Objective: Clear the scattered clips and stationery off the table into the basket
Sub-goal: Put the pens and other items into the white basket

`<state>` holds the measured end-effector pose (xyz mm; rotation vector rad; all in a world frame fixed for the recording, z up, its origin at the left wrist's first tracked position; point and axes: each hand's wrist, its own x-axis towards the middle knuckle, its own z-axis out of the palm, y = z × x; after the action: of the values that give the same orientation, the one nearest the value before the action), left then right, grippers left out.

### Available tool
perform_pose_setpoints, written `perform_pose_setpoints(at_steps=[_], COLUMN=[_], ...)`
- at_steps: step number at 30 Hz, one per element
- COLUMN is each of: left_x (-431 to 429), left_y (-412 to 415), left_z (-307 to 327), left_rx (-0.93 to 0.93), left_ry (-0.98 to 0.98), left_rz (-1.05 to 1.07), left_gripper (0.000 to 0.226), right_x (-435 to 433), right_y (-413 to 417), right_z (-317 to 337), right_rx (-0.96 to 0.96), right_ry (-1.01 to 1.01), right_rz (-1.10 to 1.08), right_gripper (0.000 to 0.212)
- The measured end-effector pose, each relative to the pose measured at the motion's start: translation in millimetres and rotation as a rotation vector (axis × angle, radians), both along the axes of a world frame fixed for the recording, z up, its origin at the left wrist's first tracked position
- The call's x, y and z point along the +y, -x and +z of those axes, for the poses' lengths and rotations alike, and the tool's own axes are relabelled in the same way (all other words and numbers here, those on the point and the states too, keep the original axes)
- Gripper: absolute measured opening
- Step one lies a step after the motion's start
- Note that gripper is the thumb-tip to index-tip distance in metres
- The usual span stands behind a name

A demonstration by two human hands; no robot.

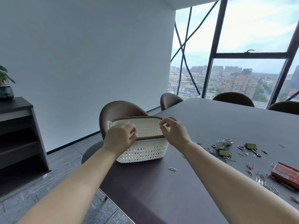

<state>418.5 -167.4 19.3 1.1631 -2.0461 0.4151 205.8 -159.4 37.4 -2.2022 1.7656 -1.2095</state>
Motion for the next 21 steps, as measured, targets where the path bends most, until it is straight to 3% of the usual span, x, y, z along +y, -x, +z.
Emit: perform_pose_setpoints(at_steps=[3, 5, 7, 9, 11, 15, 21], left_x=[18.8, 33.4, 43.7, 47.5, 51.1, 60.9, 104.7], left_y=[32.8, 64.2, 94.3, 115.4, 133.3, 176.7, 271.1], left_z=[-5.9, -18.6, -38.1, -60.7, -75.3, -81.8, -83.2], left_rx=[-0.080, -0.151, -0.224, -0.382, -0.514, -0.540, -0.619], left_ry=[0.141, 0.115, -0.148, -0.583, -0.814, -0.863, -0.785], left_rz=[-0.139, -0.252, -0.311, -0.233, -0.150, -0.181, -0.354], left_gripper=[0.023, 0.023, 0.032, 0.052, 0.067, 0.071, 0.074], right_x=[22.8, 40.2, 59.8, 80.1, 101.9, 144.4, 219.8], right_y=[32.2, 61.9, 93.1, 122.0, 147.4, 192.0, 256.0], right_z=[-14.5, -32.6, -51.2, -64.1, -69.3, -73.0, -84.5], right_rx=[0.017, 0.082, 0.151, 0.168, 0.167, 0.162, 0.128], right_ry=[0.009, -0.050, -0.142, -0.201, -0.221, -0.242, -0.281], right_rz=[-0.062, -0.115, -0.166, -0.216, -0.266, -0.351, -0.512], right_gripper=[0.015, 0.018, 0.023, 0.025, 0.026, 0.027, 0.025])
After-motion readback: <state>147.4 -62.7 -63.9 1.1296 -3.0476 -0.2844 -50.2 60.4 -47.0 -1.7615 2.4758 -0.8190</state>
